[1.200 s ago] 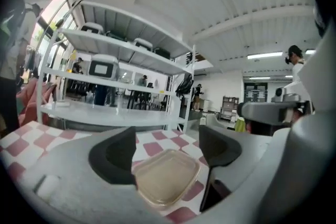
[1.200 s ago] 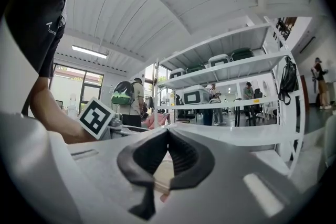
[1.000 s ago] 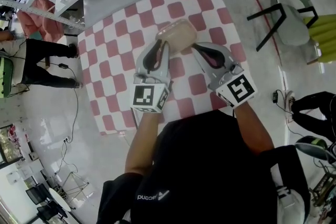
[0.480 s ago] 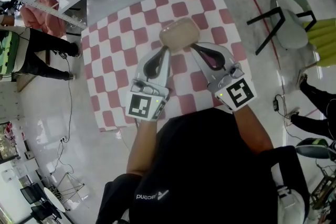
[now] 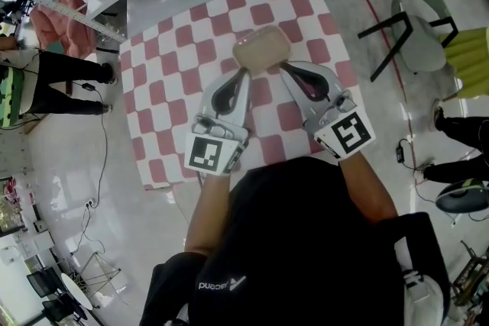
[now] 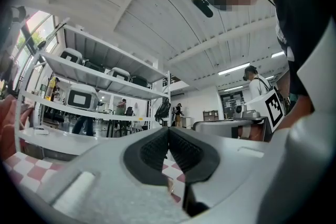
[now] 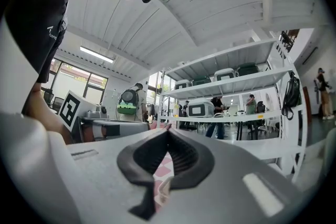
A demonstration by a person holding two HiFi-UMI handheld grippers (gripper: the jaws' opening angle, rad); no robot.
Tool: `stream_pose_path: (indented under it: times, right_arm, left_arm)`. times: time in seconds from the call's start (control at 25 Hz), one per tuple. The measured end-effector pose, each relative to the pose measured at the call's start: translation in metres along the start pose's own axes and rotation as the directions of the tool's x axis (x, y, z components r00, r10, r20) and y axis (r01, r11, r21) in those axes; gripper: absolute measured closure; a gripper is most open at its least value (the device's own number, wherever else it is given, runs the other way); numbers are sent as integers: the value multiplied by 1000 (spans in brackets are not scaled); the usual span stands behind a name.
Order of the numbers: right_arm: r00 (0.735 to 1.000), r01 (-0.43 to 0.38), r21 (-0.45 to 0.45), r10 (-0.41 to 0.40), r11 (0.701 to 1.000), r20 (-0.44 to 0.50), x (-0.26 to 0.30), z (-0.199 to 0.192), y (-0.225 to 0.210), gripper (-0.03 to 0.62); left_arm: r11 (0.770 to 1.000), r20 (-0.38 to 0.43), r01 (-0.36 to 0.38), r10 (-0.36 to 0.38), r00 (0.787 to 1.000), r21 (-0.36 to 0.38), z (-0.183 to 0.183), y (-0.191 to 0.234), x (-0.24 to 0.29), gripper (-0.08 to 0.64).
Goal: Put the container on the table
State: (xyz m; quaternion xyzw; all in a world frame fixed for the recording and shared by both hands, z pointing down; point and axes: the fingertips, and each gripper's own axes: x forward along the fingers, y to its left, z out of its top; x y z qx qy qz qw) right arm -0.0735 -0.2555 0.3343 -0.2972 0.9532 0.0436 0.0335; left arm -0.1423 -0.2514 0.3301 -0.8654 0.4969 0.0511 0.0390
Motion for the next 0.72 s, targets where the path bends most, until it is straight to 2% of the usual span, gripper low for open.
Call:
stream_pose_path:
  times: [0.72]
  right_arm:
    - [1000, -24, -14, 24, 1000, 2, -1, 0, 2, 591]
  left_arm:
    - [1000, -22, 4, -4, 1000, -1, -3, -4, -2, 549]
